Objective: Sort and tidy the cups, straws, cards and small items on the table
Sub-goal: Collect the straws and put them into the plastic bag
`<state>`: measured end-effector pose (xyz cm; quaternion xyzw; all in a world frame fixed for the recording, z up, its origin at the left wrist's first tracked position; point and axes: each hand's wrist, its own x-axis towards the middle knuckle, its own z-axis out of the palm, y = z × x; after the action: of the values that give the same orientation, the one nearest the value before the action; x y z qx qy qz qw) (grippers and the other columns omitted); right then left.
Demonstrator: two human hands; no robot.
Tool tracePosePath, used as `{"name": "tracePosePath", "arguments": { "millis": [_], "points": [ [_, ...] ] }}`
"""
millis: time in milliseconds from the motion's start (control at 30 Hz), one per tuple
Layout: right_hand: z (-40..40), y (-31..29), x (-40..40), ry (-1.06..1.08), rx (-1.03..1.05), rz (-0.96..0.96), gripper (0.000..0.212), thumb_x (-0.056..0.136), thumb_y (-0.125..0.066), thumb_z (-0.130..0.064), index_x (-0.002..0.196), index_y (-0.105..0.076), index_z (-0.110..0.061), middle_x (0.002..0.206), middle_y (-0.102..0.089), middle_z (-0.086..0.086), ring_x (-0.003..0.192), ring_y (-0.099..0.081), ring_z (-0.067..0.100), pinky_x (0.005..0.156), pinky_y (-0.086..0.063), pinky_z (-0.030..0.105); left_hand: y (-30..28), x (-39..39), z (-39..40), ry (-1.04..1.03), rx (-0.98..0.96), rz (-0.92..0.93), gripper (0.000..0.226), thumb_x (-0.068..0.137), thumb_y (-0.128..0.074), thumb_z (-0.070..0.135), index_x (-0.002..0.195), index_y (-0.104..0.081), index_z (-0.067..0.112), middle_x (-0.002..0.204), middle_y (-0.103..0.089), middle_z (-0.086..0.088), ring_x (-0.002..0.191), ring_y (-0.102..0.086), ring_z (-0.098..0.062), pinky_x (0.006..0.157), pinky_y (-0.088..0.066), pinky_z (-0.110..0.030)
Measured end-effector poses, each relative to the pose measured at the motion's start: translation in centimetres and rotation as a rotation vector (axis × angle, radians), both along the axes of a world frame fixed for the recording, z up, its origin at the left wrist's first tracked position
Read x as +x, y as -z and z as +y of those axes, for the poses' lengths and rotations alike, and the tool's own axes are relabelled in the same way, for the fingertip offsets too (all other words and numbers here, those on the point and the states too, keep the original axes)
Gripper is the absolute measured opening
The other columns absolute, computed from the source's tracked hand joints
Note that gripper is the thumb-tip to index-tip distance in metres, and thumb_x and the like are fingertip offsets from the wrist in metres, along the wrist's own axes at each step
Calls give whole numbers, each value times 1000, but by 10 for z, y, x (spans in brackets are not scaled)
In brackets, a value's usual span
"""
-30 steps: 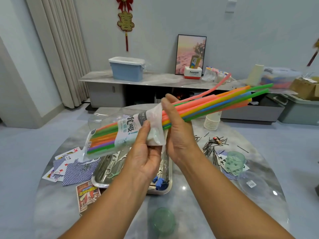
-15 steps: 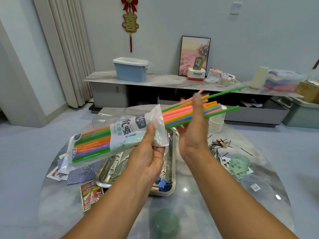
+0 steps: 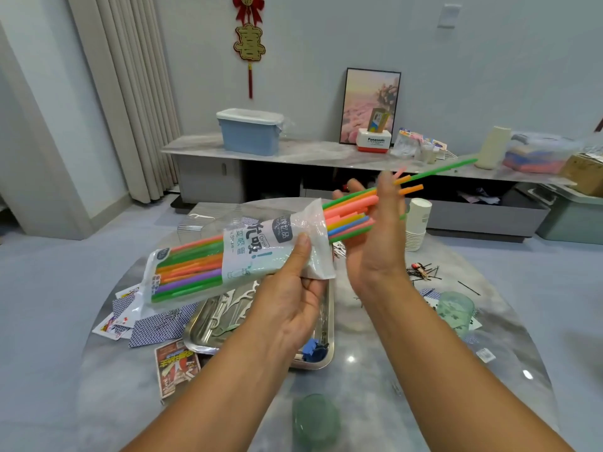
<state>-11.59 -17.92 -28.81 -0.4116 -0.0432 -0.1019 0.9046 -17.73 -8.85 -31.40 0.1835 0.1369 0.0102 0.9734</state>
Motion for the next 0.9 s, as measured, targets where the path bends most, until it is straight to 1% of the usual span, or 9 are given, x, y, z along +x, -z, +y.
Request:
{"name": "tracePosePath", "arguments": {
  "millis": [67, 167, 300, 367, 433, 533, 633, 767, 900],
  "points": [
    [-12, -5, 5, 25, 31, 38, 37, 99, -58, -48, 126, -59, -21, 115, -74, 9, 101, -74, 27, 86, -60, 44, 1, -1, 0, 14, 32, 0, 26, 88, -73, 5, 113, -68, 1, 104, -77, -15, 91, -76, -22, 64, -63, -31],
    [-15, -2, 4, -20, -40, 97, 28, 106, -47, -37, 109, -65, -17, 102, -78, 6, 91, -75, 20, 83, -59, 40, 3, 0, -4, 44, 67, -28, 25, 87, -74, 5, 112, -69, 2, 107, -76, -15, 95, -76, -23, 72, -63, -33],
    [1, 9, -2, -182, -129, 172, 29, 105, -48, -31, 107, -71, -13, 101, -74, 4, 91, -68, 20, 82, -54, 36, 5, 3, -7, 26, 39, -42, 28, 89, -72, 6, 116, -67, 1, 109, -75, -16, 97, -75, -26, 74, -63, -34],
    [8, 9, -6, -234, -129, 200, 26, 100, -54, -28, 113, -73, -14, 100, -71, 6, 88, -66, 19, 80, -54, 35, 5, 3, -5, 14, 4, -36, 24, 89, -72, 6, 112, -68, 0, 107, -76, -17, 96, -76, -26, 74, -63, -34],
    [10, 8, -7, -185, -106, 143, 39, 95, -60, -29, 129, -64, -12, 102, -69, 6, 85, -67, 17, 77, -53, 34, 4, 3, -2, 5, 8, -31, 19, 88, -72, 5, 106, -70, 0, 105, -76, -16, 94, -76, -25, 72, -63, -34],
    [0, -2, -1, -33, -37, 7, 52, 94, -63, -43, 139, -54, -19, 122, -70, 9, 98, -74, 21, 86, -58, 41, 5, 3, 1, 7, 59, -16, 15, 87, -74, 5, 102, -71, 2, 102, -77, -14, 89, -77, -22, 64, -62, -31],
    [-14, -12, 4, 97, -97, 6, 29, 103, -56, -40, 124, -61, -20, 115, -75, 7, 101, -75, 22, 89, -59, 42, 7, 2, -1, 36, 149, -10, 22, 86, -75, 7, 107, -70, 3, 103, -77, -13, 90, -77, -20, 66, -62, -30],
    [-14, -6, 3, 9, -112, 73, 13, 101, -62, -26, 104, -72, -19, 94, -75, -4, 82, -73, 13, 72, -59, 32, 5, 3, -3, 30, 153, -25, 26, 87, -74, 10, 111, -69, 3, 106, -77, -13, 94, -76, -21, 69, -62, -29],
    [-10, -4, 0, -162, -52, 169, 34, 99, -63, -29, 129, -67, -15, 107, -74, 0, 86, -69, 17, 75, -55, 34, 3, 5, 4, 15, 137, -23, 18, 89, -72, 11, 105, -70, 3, 104, -77, -15, 94, -76, -23, 70, -63, -32]
  ]
}}
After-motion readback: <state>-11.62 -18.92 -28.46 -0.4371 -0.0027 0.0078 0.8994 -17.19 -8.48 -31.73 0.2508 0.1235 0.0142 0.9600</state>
